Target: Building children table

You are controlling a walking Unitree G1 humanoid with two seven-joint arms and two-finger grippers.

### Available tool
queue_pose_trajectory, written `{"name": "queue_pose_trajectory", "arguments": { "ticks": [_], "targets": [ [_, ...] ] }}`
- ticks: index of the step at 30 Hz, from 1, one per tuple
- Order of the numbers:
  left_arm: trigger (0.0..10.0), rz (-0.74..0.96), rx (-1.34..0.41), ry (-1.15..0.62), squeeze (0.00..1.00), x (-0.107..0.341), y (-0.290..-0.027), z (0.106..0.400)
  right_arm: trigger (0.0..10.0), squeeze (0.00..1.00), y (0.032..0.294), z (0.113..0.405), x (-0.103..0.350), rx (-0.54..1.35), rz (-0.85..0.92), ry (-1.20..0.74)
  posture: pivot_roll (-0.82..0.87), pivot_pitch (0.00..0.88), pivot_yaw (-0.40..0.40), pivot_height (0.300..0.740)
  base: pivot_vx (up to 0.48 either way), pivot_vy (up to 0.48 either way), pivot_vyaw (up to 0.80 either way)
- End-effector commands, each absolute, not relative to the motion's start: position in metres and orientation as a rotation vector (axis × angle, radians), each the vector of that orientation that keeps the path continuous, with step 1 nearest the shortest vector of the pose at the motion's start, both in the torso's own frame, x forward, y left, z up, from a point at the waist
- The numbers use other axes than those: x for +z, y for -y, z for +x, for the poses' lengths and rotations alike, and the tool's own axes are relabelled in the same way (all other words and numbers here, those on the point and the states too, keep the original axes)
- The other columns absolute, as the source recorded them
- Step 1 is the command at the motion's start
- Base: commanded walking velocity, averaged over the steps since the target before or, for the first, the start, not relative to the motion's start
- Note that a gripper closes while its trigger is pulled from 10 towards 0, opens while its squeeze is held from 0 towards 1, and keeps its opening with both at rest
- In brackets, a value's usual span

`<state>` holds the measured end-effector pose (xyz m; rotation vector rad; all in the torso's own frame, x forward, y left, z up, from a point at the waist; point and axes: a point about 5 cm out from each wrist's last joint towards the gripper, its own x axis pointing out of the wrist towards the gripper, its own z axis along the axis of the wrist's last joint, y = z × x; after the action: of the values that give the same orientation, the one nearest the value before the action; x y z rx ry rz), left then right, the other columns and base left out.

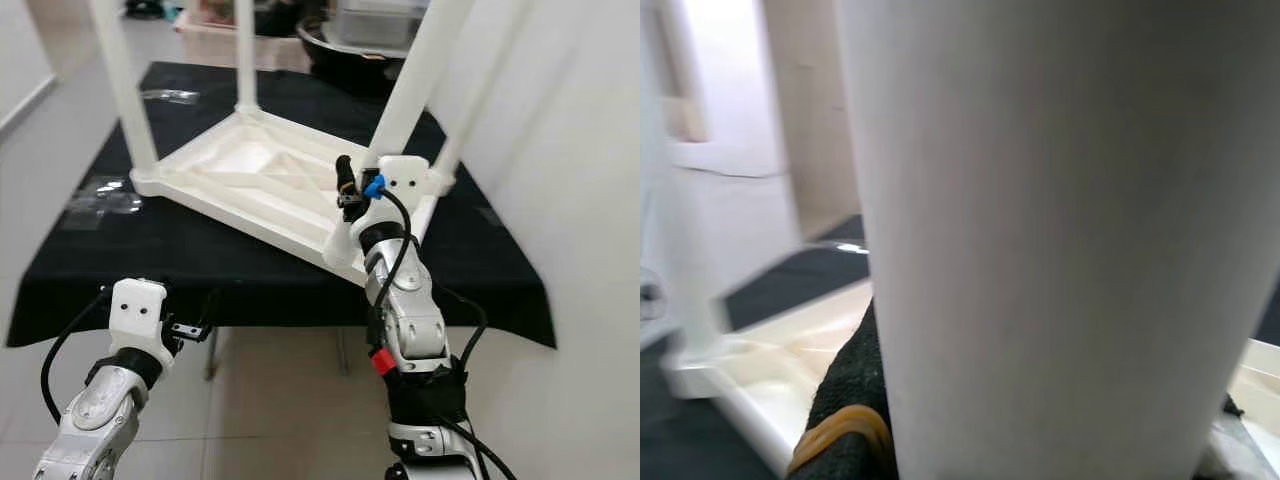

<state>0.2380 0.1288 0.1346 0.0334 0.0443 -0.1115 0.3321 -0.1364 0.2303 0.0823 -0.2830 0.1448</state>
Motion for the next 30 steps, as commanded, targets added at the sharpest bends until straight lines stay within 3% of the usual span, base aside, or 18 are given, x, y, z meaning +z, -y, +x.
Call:
{"name": "queue_pose_trajectory", "arguments": {
  "ticks": [1,4,20,25,30],
  "targets": [
    [10.0,0.049,-0.105,-0.049,0.0,0.132,-0.129,0.238,10.0,0.0,0.139,0.331,0.236,0.122,0.071,0.323,0.07,0.0,-0.103,0.74,0.0,0.0,0.8],
    [10.0,0.071,-0.1,-0.04,0.0,0.131,-0.128,0.239,10.0,0.0,0.143,0.333,0.24,0.106,0.093,0.333,0.07,0.0,-0.103,0.74,0.0,-0.089,0.32],
    [10.0,0.095,-0.06,-0.05,0.0,0.126,-0.133,0.244,10.0,0.0,0.141,0.336,0.243,0.127,0.098,0.348,0.07,0.0,-0.097,0.74,0.0,-0.438,0.0],
    [10.0,0.053,-0.054,-0.069,0.0,0.124,-0.134,0.244,10.0,0.0,0.148,0.339,0.247,0.129,0.1,0.358,0.07,0.0,-0.097,0.74,0.0,0.0,0.0],
    [10.0,0.007,-0.109,-0.087,0.0,0.122,-0.126,0.24,10.0,0.0,0.143,0.35,0.254,0.283,0.109,0.342,0.06,0.0,-0.09,0.74,0.0,0.0,0.0]
  ]
}}
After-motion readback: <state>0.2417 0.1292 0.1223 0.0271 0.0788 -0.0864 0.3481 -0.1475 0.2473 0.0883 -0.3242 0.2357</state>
